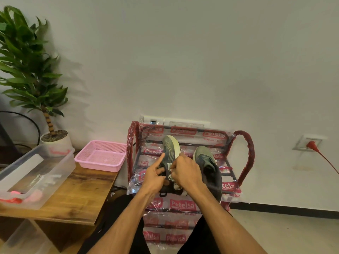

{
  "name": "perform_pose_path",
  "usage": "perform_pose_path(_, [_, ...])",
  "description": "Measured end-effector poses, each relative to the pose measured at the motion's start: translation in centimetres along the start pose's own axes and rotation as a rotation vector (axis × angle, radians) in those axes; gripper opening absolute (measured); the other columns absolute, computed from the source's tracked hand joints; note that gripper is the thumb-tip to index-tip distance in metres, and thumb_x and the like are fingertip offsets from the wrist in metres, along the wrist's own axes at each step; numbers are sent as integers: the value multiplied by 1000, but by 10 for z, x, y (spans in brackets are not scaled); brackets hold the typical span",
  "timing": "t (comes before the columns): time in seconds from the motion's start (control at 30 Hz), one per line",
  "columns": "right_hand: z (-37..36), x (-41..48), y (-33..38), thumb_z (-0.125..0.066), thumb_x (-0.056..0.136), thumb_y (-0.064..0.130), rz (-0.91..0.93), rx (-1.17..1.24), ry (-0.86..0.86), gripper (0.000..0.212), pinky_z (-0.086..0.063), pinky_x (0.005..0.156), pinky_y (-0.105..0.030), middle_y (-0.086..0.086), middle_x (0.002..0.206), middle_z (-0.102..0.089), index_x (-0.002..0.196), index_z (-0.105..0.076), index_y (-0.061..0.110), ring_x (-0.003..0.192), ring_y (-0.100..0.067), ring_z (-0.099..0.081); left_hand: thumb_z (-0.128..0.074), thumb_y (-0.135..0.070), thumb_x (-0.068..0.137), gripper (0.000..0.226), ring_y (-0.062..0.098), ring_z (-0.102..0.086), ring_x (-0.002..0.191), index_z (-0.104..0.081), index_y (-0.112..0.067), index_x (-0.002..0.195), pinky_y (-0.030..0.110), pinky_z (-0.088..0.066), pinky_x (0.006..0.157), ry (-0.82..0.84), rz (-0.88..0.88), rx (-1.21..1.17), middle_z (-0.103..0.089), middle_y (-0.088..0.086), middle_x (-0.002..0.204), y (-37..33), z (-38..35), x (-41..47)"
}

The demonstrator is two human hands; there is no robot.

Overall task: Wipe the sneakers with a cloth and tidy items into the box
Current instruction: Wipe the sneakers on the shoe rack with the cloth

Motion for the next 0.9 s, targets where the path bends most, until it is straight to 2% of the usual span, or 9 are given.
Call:
perform_pose_path(0.07, [-2,3,5,-67,86,20,16,-36,-18,26,-53,81,-42,-9,117,-57,109,-68,7,99,-30,-61,-48,28,80,88,14,-67,67,-41,-32,143,22,-48,48,-14,2,-17,-68,11,114,1,-1,-1])
perform_pose_path(0.2, [3,4,14,-69,85,21,41,-68,48,30,-50,78,-39,-10,113,-60,110,-64,5,100,-31,-63,-53,27,78,83,16,-67,64,-45,-24,142,24,-49,47,-113,-27,-73,-73,12,101,6,6,3])
perform_pose_path(0.37, [14,0,9,-64,87,18,82,-137,161,26,-49,80,-41,-13,111,-65,109,-62,4,100,-34,-64,-50,33,71,93,29,-72,76,-47,-28,141,41,-56,59,-138,-9,-91,-73,11,104,8,12,10])
perform_pose_path(0.47, [14,1,2,-62,88,18,59,-108,88,22,-51,79,-43,-10,110,-64,107,-64,7,97,-32,-65,-48,35,69,99,25,-72,81,-47,-34,139,37,-58,56,-97,22,-39,-70,11,109,2,10,9])
perform_pose_path(0.57, [6,2,-2,-64,88,17,83,-158,-2,22,-50,75,-42,-8,116,-58,107,-66,7,97,-31,-63,-48,35,70,100,30,-71,85,-46,-38,138,36,-58,56,-55,48,-23,-71,8,104,-3,6,8])
perform_pose_path(0.6, [4,4,-4,-64,88,17,88,-160,-20,22,-50,75,-41,-7,117,-57,108,-67,8,98,-30,-62,-49,35,70,100,31,-70,87,-46,-39,138,37,-58,57,-45,52,-25,-69,10,108,-3,6,8])
perform_pose_path(0.73, [6,12,-25,-65,89,20,44,2,-63,20,-53,78,-43,-3,113,-57,107,-73,15,99,-28,-62,-49,33,71,104,29,-61,103,-42,-44,139,29,-57,63,9,33,49,-52,24,132,-1,5,6])
perform_pose_path(0.8, [13,12,-35,-67,90,23,31,96,-69,22,-51,79,-41,-1,110,-57,111,-73,21,99,-25,-61,-50,32,73,104,25,-58,101,-36,-42,145,28,-56,63,42,17,108,-47,28,132,-3,4,1])
perform_pose_path(0.9, [26,10,-40,-72,86,26,40,212,-84,41,-48,89,-37,-1,120,-62,126,-64,27,111,-22,-58,-50,30,75,105,18,-59,93,-28,-42,148,33,-58,69,118,32,162,-54,15,118,-3,0,-5])
Point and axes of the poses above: each hand's wrist, its own x-axis towards the middle knuckle, its own z-axis out of the back of the hand, y = z × x, the point moved 2 cm from there along x, towards the middle knuckle
